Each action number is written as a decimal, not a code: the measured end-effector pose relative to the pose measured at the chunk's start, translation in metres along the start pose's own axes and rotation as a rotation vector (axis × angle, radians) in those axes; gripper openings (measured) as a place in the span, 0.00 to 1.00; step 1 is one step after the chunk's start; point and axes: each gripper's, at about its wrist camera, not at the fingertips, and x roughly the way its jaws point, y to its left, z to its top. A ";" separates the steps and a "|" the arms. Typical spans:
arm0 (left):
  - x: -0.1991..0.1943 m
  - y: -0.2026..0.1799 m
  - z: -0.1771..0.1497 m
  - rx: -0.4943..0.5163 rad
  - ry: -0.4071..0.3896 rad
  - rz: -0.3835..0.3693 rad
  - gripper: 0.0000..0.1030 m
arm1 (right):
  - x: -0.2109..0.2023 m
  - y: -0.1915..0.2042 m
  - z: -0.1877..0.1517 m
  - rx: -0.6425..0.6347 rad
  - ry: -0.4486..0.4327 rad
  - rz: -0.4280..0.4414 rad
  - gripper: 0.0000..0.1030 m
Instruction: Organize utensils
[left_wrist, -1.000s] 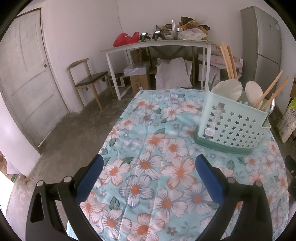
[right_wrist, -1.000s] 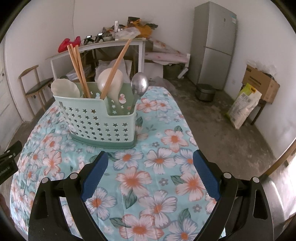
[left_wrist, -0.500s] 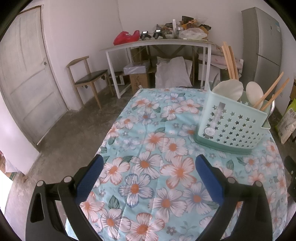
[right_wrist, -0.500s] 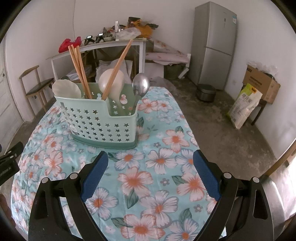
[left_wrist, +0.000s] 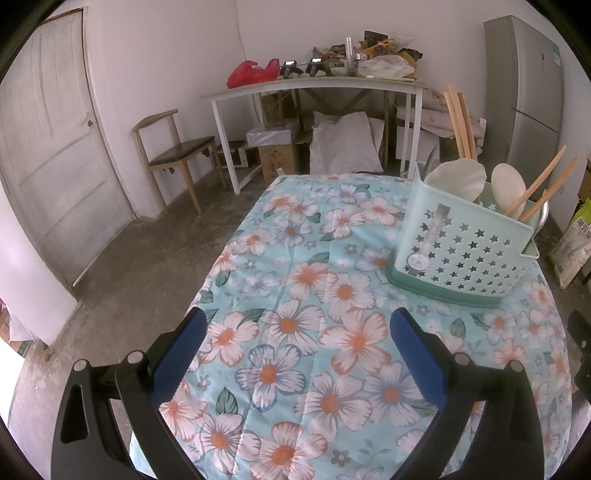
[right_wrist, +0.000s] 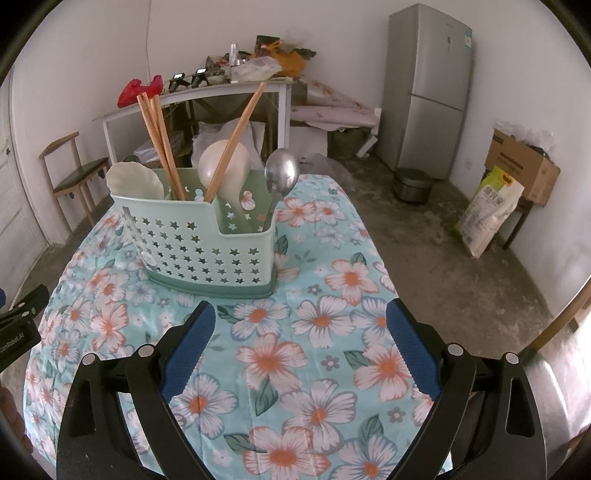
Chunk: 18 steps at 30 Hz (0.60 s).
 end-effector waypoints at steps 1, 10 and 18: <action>0.000 0.000 0.000 0.001 0.000 0.000 0.95 | 0.000 0.000 0.000 0.000 0.001 0.001 0.87; -0.001 0.000 0.000 0.000 0.000 0.000 0.95 | -0.001 0.001 0.001 0.000 0.001 0.001 0.88; 0.000 0.001 0.000 0.000 0.000 -0.001 0.95 | -0.001 0.000 0.001 0.001 0.001 0.002 0.88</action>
